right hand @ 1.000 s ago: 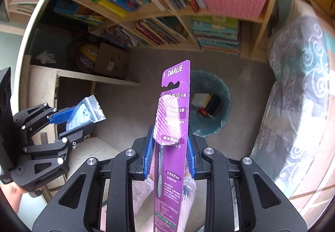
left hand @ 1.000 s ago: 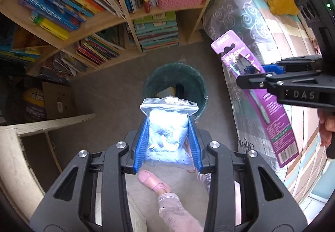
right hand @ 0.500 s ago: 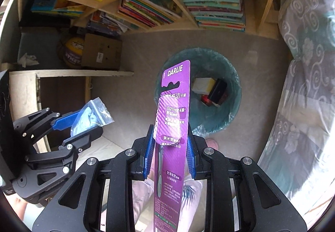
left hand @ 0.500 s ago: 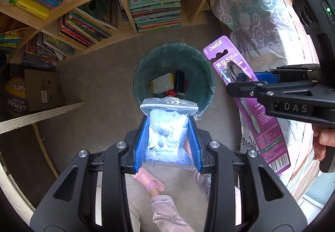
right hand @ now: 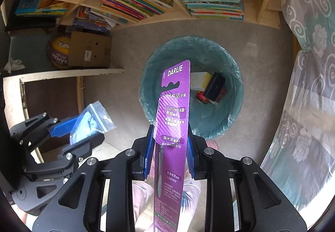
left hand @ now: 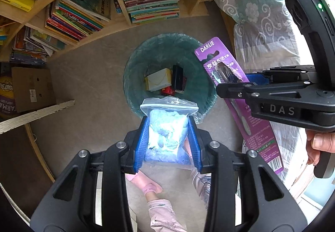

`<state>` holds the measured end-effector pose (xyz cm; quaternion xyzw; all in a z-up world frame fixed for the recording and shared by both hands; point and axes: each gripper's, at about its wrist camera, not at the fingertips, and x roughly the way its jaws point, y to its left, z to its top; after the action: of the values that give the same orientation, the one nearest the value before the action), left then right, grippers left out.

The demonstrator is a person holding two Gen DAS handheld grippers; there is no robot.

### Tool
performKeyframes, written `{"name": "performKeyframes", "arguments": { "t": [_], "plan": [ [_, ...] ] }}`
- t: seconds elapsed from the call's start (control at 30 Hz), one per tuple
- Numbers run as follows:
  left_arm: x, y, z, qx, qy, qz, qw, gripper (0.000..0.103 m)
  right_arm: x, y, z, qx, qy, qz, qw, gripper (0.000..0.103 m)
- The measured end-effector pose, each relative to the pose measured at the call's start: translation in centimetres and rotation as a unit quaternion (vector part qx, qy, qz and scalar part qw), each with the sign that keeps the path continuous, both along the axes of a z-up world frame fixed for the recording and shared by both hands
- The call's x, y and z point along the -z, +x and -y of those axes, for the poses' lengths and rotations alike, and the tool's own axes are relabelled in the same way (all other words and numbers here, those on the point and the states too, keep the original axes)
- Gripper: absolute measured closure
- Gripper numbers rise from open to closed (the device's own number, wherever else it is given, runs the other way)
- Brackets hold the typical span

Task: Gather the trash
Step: 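Carry the glove bag and toothbrush pack over the trash bin, then open both tools to drop the glove bag and toothbrush pack into the bin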

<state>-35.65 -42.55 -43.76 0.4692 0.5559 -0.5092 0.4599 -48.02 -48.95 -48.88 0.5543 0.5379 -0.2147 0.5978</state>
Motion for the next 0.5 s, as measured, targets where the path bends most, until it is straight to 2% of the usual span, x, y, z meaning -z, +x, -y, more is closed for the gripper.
{"name": "performKeyframes", "arguments": {
  "t": [0.5],
  "plan": [
    [3.7, -0.8, 1.2, -0.002, 0.013, -0.013, 0.9998, 0.069, 3.8, 0.7, 1.7, 0.000, 0.015, -0.014, 1.000, 0.075]
  ]
}}
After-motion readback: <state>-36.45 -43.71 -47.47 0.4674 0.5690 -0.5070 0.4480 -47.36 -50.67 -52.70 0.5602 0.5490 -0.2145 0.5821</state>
